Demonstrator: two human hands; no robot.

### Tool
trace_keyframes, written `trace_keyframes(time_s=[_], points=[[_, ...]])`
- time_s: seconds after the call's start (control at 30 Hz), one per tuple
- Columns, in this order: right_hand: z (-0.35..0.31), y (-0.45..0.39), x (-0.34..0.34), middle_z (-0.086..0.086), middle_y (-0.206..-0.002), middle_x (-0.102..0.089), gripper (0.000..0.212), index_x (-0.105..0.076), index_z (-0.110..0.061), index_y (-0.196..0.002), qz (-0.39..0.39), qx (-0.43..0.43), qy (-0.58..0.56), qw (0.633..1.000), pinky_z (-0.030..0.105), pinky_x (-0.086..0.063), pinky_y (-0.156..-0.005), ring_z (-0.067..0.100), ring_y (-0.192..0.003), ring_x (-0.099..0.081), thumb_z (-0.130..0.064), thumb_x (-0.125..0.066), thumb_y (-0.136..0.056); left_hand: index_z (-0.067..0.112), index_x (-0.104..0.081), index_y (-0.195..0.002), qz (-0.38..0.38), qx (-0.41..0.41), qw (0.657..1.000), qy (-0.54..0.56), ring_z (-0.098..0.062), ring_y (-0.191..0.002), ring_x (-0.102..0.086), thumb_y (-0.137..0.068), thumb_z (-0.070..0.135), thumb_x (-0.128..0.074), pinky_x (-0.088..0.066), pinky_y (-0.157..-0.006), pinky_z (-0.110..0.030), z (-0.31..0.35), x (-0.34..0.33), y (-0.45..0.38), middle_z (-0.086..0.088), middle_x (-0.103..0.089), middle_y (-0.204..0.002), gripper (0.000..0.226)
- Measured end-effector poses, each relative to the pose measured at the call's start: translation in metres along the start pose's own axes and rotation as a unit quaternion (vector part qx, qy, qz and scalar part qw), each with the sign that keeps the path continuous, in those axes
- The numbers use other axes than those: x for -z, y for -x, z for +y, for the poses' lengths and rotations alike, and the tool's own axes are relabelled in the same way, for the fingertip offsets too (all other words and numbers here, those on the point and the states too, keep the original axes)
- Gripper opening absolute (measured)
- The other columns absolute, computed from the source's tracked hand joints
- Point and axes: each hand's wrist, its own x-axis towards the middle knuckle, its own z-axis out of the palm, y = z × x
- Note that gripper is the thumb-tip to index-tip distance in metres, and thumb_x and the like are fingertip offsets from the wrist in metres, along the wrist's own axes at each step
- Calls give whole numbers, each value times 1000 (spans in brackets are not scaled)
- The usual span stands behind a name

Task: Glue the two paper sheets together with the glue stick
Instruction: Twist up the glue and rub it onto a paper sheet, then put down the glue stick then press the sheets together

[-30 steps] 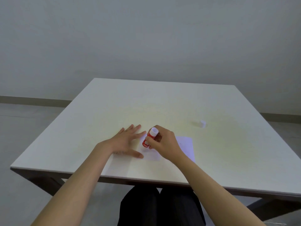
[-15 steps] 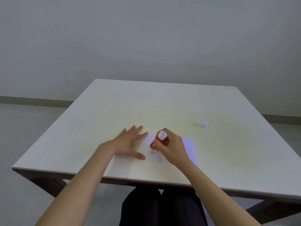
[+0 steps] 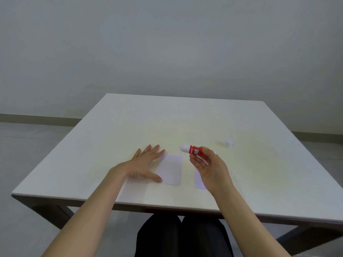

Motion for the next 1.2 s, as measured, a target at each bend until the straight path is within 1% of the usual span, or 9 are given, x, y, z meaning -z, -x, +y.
trace_keyframes(time_s=[0.13,0.3,0.37,0.47,0.6,0.73,0.97,1.1,1.2], points=[[-7,13,-9,19,-77,-73,8,-60,2,-94,9,-98,-163,982,34,-62,-67,28,-71,-74,-3,-57,-88,38,-10,-149,56,-4,983,174,-4,-146,5,-79,47,-69,3,-119,-36,11,10,8,15,1,-160,92],[-2,21,-32,14,-87,-75,17,-63,3,-102,-38,-139,-191,971,30,-61,-72,22,-81,-74,-8,-58,-90,40,-70,-104,281,-37,859,426,5,-111,-58,-77,44,-72,-40,-90,-11,75,14,14,19,-68,-115,27],[2,22,-44,7,-94,-72,17,-66,-4,-102,-51,-151,-153,975,28,-53,-77,16,-91,-68,-14,-57,-91,37,-76,-80,316,-32,809,495,3,-89,-67,-74,45,-72,-44,-71,-3,98,11,15,16,-76,-88,11],[8,21,-54,2,-105,-67,21,-63,-12,-111,-69,-141,-104,982,26,-44,-83,13,-99,-63,-18,-56,-92,25,-77,-77,347,-38,757,552,-3,-72,-68,-71,38,-75,-45,-61,-6,108,9,17,4,-77,-77,15],[13,20,-50,2,-109,-70,35,-56,-12,-124,-60,-94,20,994,29,-49,-80,18,-92,-65,-22,-59,-91,30,-77,-75,380,-22,747,545,-2,-71,-67,-72,32,-76,-51,-70,-19,99,22,18,13,-75,-74,4],[11,25,-30,7,-100,-70,21,-61,-13,-110,-20,-116,68,991,32,-51,-72,23,-81,-67,-21,-59,-91,40,-73,-66,446,21,732,515,-9,-76,-67,-75,26,-75,-57,-81,-34,76,60,9,23,-72,-65,17],[9,36,-17,2,-81,-71,16,-71,-14,-100,-79,-60,194,976,25,-48,-64,16,-66,-63,-9,-60,-89,21,-69,-65,464,119,802,356,-22,-64,-57,-79,22,-68,-42,-64,-29,36,71,-17,13,-66,-55,14],[17,36,-18,-6,-83,-68,16,-72,-27,-89,-102,55,455,883,11,-43,-67,10,-73,-59,-14,-65,-86,15,-72,-79,474,137,802,336,2,-50,-58,-79,17,-67,-38,-56,-25,27,47,-22,0,-67,-60,6],[28,31,-16,-10,-104,-66,21,-69,-27,-108,-122,165,664,719,14,-38,-77,11,-94,-53,-25,-63,-88,15,-71,-83,476,138,799,340,13,-48,-56,-80,15,-65,-40,-55,-12,22,39,-26,0,-68,-65,7]])
